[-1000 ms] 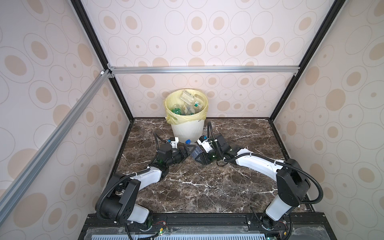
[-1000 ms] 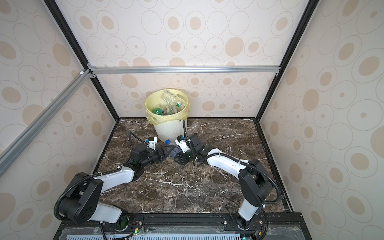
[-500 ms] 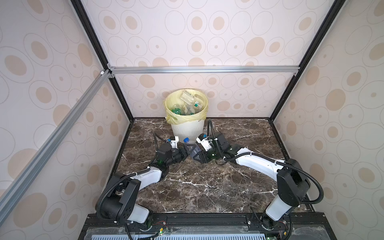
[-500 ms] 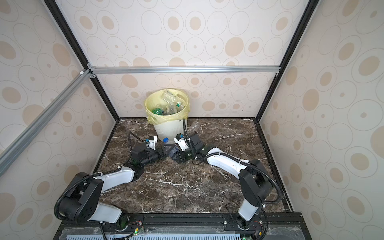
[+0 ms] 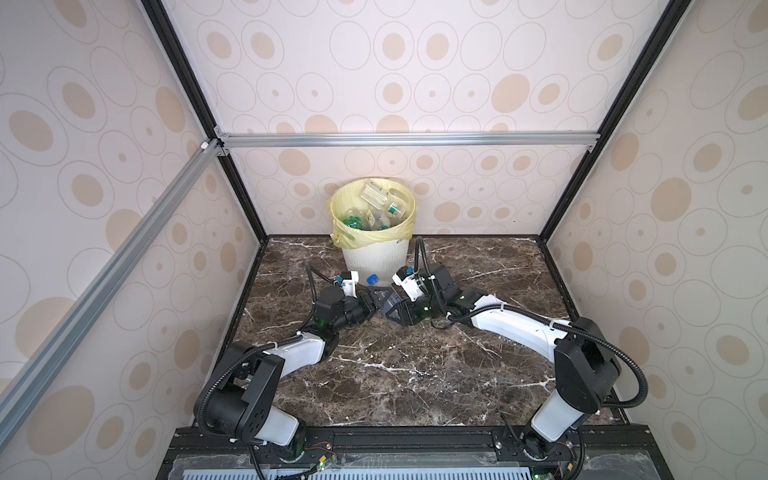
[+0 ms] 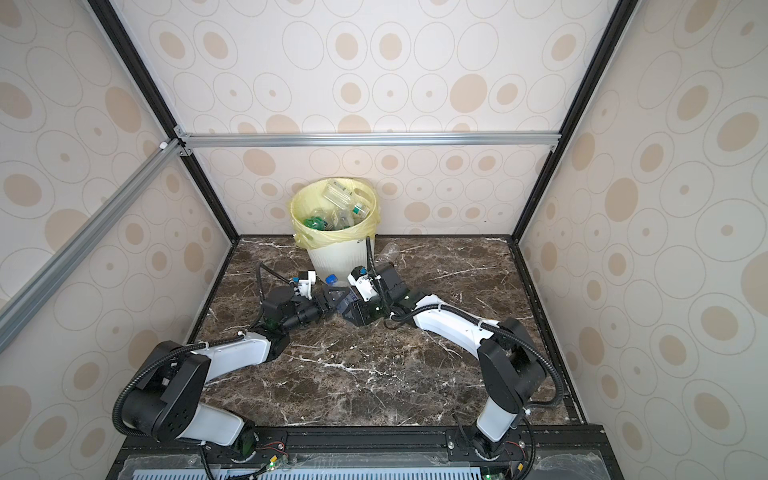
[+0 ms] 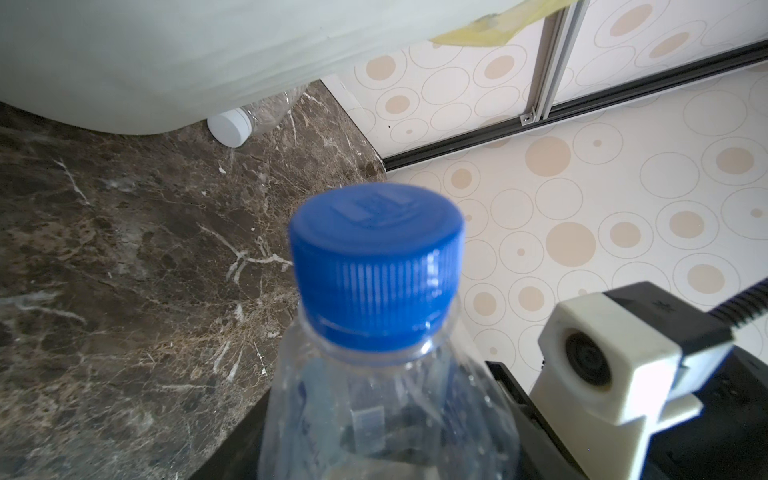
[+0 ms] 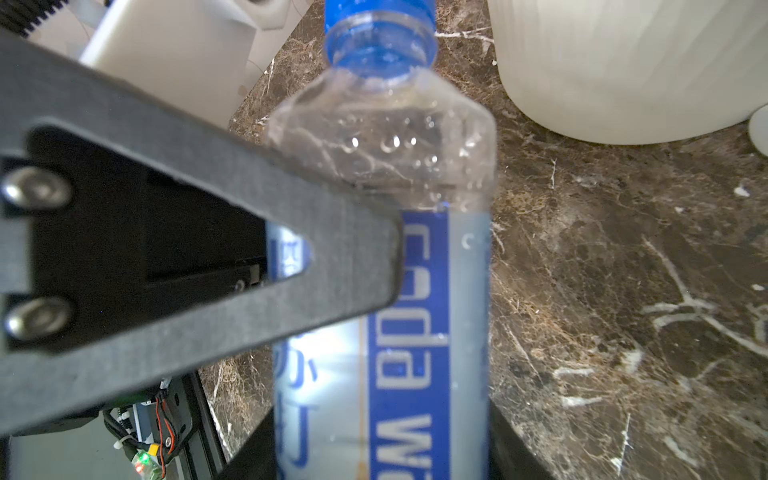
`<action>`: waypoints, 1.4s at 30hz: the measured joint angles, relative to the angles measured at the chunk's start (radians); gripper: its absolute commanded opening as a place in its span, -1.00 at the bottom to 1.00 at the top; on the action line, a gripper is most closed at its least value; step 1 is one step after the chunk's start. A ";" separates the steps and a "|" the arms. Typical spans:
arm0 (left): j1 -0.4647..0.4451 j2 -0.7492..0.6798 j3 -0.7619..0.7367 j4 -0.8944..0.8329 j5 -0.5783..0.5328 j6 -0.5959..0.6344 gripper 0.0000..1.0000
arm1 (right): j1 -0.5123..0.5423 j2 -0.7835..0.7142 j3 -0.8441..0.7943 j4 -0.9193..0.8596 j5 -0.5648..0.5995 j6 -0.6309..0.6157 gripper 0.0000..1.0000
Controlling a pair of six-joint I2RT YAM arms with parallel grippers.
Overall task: Throw the plastic bottles in the bin
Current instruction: 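Lift the bottle upright with the right gripper while the left grasps its neck, then raise the Soda water bottle over the bin with the left gripper while the right withdraws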
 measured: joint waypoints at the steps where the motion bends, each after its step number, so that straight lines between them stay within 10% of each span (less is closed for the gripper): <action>1: -0.001 0.000 0.000 0.002 0.000 -0.001 0.33 | 0.000 0.000 0.000 0.000 0.000 0.000 0.10; 42: 0.083 0.017 0.009 -0.090 -0.033 0.018 0.09 | 0.002 -0.066 0.009 -0.014 0.076 -0.036 0.90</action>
